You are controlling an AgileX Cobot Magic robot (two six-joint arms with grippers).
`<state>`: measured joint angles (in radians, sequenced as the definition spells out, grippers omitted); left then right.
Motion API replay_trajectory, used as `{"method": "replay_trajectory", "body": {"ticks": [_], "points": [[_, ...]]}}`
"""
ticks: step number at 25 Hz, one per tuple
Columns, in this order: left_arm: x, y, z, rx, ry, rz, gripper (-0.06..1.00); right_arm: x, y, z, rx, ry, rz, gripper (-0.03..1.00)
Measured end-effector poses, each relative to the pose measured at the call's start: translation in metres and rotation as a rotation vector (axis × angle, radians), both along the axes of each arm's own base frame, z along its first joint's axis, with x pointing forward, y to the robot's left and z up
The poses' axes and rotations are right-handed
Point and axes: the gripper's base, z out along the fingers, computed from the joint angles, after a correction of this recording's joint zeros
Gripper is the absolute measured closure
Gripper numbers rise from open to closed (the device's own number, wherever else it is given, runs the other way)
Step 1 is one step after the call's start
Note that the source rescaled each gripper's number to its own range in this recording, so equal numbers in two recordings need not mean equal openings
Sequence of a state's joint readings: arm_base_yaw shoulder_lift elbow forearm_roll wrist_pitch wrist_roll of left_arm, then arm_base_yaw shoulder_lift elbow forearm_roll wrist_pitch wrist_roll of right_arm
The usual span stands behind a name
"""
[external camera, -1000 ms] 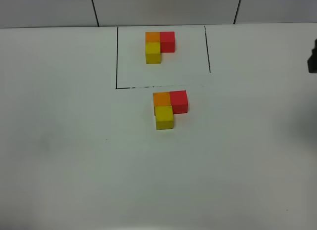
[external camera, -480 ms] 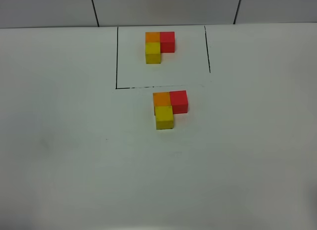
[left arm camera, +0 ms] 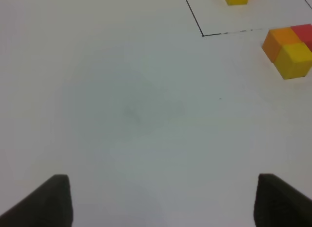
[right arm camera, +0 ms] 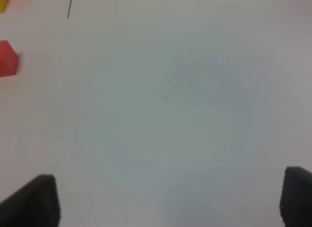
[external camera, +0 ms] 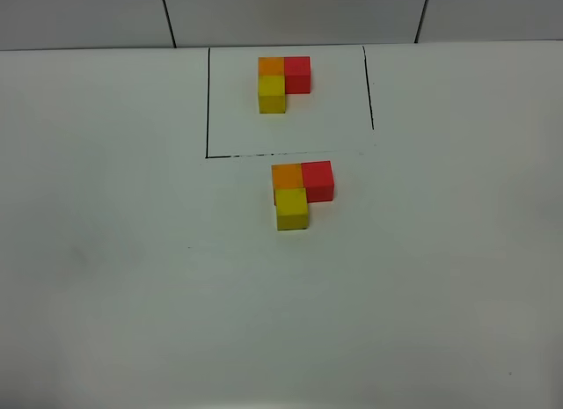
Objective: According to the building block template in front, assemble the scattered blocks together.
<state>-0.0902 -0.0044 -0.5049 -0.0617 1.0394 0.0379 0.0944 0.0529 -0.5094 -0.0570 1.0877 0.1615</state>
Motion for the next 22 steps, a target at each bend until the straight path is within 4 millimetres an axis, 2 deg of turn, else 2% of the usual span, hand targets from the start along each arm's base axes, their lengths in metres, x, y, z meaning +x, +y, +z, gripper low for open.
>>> {"method": "replay_trajectory", "body": {"ticks": [9,22], "points": [[0.0000,0.0000,0.0000,0.000,0.000,0.000,0.24,0.0018,0.0030,-0.0012,-0.077,-0.018,0.110,0.17],[0.0000,0.0000,0.0000,0.000,0.000,0.000,0.24,0.0017,0.0039,-0.0012,-0.069,-0.018,0.106,0.21]]}}
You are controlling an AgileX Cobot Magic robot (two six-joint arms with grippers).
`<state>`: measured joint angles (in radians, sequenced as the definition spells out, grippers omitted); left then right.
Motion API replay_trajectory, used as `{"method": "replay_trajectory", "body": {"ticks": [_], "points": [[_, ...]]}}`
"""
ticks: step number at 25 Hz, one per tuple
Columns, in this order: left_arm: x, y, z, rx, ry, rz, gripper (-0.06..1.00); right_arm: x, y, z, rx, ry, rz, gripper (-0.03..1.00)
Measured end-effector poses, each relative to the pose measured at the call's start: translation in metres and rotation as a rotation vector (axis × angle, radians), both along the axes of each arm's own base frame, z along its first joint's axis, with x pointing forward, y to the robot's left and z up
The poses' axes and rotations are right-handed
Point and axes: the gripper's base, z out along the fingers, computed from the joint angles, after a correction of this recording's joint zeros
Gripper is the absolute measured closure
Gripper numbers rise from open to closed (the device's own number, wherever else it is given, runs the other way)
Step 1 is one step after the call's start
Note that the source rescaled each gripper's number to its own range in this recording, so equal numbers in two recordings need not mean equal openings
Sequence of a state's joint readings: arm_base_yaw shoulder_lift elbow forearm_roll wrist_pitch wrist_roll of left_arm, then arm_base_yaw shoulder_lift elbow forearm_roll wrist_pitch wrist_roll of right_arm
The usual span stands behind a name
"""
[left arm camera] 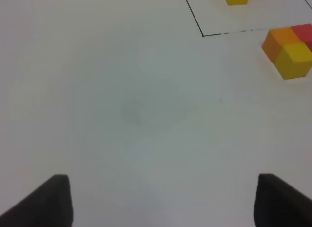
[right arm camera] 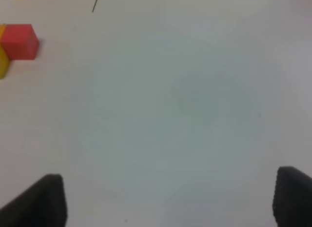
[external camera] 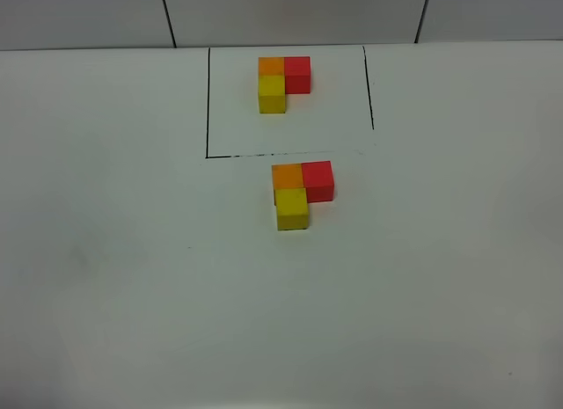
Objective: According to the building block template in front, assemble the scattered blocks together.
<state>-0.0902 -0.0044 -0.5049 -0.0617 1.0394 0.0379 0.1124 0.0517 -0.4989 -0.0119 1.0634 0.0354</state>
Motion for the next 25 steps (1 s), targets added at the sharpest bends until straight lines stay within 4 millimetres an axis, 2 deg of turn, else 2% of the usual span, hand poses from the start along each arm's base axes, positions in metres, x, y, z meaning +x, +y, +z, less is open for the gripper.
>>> {"method": "replay_trajectory", "body": {"ticks": [8,25], "points": [[0.0000,0.0000,0.0000,0.000,0.000,0.000,0.24,-0.0001,-0.0002,0.0000,0.001,0.000,-0.088,0.21],[0.0000,0.0000,0.0000,0.000,0.000,0.000,0.24,-0.0001,-0.0003,0.0000,0.001,0.000,-0.127,0.21]]}}
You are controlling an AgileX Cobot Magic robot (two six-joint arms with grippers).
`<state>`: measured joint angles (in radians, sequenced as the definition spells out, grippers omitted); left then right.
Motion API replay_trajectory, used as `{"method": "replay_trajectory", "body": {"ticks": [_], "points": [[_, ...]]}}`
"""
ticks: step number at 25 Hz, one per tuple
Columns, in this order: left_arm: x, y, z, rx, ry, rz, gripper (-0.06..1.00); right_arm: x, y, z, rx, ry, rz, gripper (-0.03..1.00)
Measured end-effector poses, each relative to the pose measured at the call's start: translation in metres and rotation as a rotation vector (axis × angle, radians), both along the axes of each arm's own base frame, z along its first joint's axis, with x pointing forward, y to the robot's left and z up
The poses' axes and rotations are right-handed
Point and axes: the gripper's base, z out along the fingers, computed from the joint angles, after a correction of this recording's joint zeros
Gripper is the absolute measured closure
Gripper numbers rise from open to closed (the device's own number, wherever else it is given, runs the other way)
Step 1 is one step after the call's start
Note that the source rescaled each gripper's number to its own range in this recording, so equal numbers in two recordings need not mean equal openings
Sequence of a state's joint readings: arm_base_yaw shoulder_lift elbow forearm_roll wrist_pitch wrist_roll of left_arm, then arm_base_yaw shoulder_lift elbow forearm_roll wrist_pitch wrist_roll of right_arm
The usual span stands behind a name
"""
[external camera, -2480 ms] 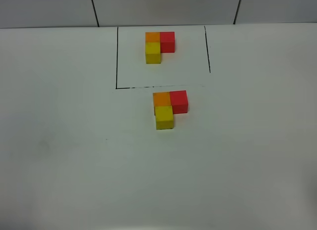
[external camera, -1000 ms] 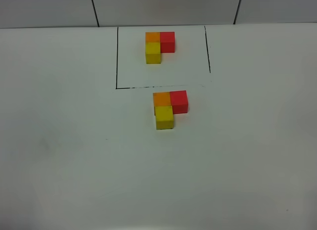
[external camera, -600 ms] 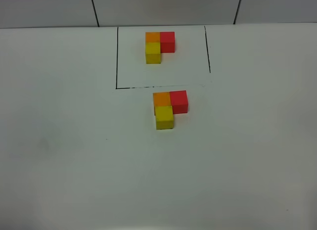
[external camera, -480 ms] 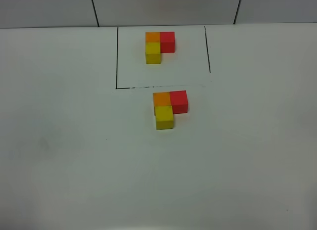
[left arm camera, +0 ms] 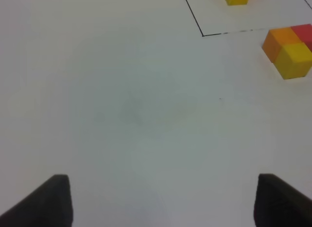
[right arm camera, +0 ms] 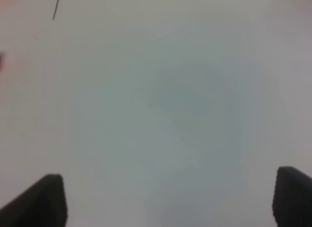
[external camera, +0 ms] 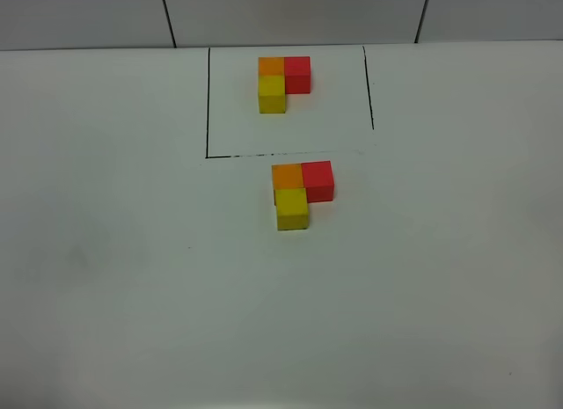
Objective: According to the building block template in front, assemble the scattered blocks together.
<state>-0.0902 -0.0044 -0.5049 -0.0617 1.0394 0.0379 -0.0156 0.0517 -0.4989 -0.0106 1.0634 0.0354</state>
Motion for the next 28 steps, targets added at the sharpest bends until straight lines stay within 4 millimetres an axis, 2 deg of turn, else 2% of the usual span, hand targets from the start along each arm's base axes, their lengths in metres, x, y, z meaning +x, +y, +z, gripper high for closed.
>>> {"method": "replay_trajectory", "body": {"ticks": [28], "points": [[0.0000,0.0000,0.0000,0.000,0.000,0.000,0.24,0.0000,0.0020,0.0000,-0.016,0.000,0.035,0.22]]}}
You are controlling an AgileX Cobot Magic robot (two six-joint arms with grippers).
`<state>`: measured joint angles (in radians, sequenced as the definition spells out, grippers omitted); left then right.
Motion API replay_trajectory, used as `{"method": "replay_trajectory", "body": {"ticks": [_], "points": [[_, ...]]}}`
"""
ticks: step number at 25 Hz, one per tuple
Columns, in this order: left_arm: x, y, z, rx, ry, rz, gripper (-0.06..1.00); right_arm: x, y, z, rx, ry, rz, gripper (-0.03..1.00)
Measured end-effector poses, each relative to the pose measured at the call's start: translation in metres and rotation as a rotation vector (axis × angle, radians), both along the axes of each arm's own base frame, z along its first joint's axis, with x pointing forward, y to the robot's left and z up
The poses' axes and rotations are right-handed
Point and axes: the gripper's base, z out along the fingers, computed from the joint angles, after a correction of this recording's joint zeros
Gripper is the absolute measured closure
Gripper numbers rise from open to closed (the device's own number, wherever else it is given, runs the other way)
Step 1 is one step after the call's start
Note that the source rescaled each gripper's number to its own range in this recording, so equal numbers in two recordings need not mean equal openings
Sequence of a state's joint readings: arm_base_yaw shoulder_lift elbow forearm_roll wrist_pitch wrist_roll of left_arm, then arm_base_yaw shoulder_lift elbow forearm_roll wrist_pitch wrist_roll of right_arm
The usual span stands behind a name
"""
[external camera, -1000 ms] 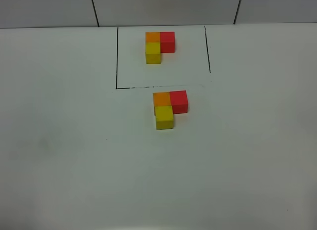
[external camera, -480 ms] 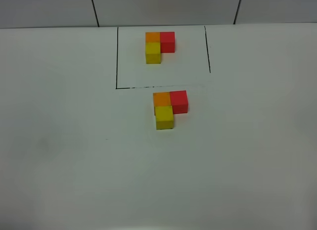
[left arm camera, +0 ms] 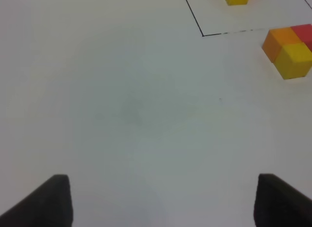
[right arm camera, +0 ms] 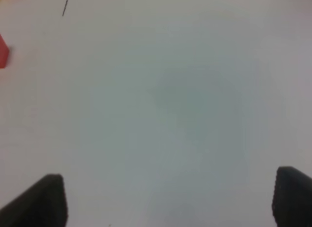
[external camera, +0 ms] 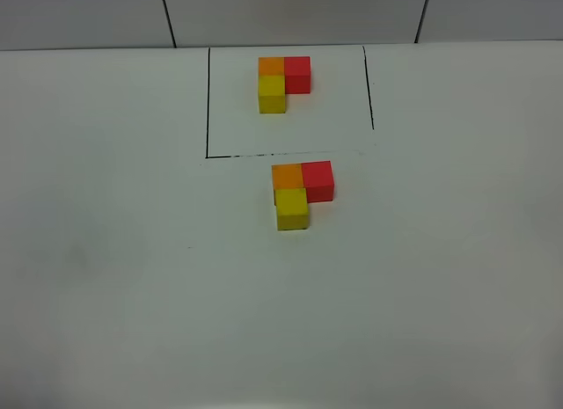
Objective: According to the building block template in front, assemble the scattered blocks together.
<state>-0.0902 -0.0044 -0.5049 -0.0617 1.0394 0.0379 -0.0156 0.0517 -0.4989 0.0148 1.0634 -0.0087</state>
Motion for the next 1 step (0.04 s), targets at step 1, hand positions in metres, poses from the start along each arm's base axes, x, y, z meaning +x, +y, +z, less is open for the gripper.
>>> {"method": "replay_trajectory", "body": {"ticks": [1], "points": [[0.0000,0.0000,0.0000,0.000,0.000,0.000,0.24,0.0000,0.0000,0.0000,0.000,0.000,0.000,0.22]]}}
